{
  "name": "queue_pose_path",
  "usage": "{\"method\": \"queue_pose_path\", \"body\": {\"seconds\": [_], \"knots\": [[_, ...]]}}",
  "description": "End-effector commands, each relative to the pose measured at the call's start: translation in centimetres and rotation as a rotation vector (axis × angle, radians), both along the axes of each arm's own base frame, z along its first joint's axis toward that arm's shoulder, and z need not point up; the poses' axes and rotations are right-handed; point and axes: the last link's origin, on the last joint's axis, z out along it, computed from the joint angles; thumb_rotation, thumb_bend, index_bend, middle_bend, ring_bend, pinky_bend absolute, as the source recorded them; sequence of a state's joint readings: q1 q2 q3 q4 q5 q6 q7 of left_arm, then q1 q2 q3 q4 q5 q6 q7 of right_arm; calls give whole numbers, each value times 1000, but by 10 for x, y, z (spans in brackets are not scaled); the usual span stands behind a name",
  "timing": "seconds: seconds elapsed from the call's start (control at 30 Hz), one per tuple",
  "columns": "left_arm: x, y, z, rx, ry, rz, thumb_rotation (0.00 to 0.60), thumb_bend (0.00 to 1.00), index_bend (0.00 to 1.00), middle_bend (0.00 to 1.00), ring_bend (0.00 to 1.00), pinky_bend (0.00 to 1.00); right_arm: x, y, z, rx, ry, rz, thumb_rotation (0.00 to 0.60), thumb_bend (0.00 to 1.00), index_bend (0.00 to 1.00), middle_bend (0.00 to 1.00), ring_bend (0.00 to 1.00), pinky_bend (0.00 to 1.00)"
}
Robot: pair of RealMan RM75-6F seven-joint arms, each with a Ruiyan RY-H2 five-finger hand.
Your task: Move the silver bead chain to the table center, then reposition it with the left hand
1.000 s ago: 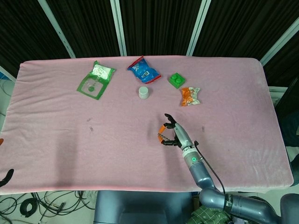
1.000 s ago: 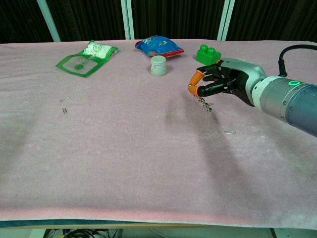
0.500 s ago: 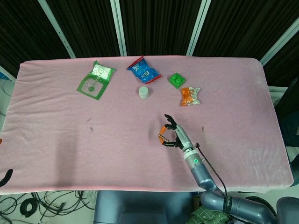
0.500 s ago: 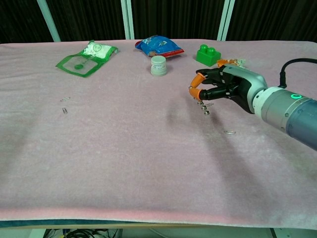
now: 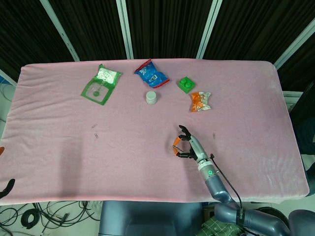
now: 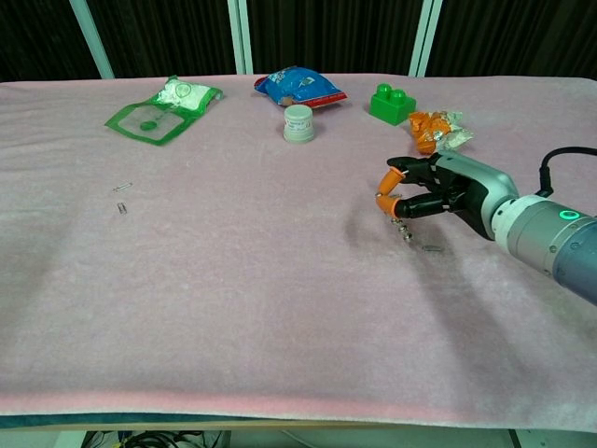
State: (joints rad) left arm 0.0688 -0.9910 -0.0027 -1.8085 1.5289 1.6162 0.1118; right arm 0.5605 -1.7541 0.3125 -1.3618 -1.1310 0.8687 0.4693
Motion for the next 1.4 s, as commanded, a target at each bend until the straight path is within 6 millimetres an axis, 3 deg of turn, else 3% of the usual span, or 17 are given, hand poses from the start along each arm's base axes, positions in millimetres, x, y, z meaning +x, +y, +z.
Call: {"method": "queue_pose_path", "body": {"seconds": [0.03, 0.43, 0.83, 1.17, 1.4], "knots": [[0, 0, 0, 1, 0, -1, 600, 291, 103, 51, 0, 0, -3, -1, 0, 3, 19, 8, 600, 357, 630, 0, 28, 187], [1, -1, -1, -2, 4, -6, 600, 291, 105, 51, 0, 0, -18, 2, 1, 22, 45, 17, 600, 358, 630, 0, 25, 185], [3, -1, -2, -7, 7, -13, 600, 291, 107, 51, 0, 0, -17, -2, 12, 0, 35, 39, 600, 357, 630, 0, 25, 185], [0, 0, 0, 5, 3, -8, 600, 290, 107, 51, 0, 0, 18, -42, 38, -53, 9, 55, 600, 357, 630, 0, 25, 185], [-1, 1, 1, 10, 4, -2, 600, 291, 107, 51, 0, 0, 26, -69, 31, -63, -26, -27, 600, 357, 640, 0, 25, 179]]}}
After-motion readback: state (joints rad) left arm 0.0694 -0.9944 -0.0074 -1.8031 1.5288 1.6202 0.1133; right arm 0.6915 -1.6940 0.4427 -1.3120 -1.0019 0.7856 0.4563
